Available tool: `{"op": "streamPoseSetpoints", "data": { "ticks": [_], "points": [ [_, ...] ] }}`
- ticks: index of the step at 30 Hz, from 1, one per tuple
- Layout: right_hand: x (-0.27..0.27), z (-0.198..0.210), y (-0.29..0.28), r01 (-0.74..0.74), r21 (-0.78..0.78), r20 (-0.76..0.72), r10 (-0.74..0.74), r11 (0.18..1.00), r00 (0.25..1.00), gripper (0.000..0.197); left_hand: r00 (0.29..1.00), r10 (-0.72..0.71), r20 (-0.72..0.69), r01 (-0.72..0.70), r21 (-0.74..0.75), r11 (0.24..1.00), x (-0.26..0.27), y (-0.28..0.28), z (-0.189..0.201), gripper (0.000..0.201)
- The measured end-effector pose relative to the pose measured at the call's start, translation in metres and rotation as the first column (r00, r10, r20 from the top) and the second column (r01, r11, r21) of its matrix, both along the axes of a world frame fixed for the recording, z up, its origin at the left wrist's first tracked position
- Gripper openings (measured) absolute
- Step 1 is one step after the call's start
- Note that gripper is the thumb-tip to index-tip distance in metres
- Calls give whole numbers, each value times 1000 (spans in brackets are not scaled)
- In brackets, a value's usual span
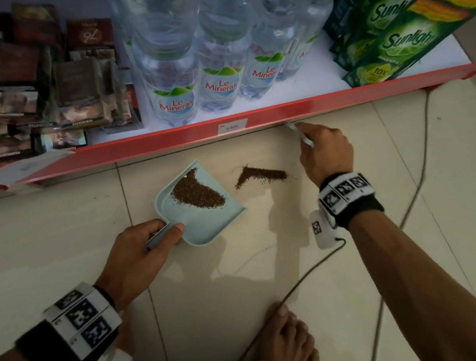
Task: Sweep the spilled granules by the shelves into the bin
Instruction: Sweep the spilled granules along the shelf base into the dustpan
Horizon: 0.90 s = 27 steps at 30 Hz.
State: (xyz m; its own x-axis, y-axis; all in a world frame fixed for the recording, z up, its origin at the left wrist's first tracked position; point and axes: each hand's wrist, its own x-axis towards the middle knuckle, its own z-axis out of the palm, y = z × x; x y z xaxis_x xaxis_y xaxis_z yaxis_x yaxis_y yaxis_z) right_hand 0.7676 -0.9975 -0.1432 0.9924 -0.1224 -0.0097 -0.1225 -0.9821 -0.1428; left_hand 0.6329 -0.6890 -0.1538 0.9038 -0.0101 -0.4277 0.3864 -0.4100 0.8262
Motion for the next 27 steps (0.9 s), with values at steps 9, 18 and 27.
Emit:
{"op": "streamPoseSetpoints", "data": {
  "ticks": [9, 18, 27],
  "points": [
    [-26, -7, 47, -438, 188, -70, 457, 879, 887, 54, 1000, 14, -1, -14, -18, 1000, -2, 0, 1, 32],
    [-29, 15, 42, -388, 225, -41, 407, 894, 913, 39, 1000, 13, -3, -13, -10, 1000, -8, 1, -3, 32],
    [-27, -1, 51, -543, 230, -195, 585, 807, 787, 60, 999, 48, 0, -48, -21, 999, -16, 13, -9, 33]
  ]
}}
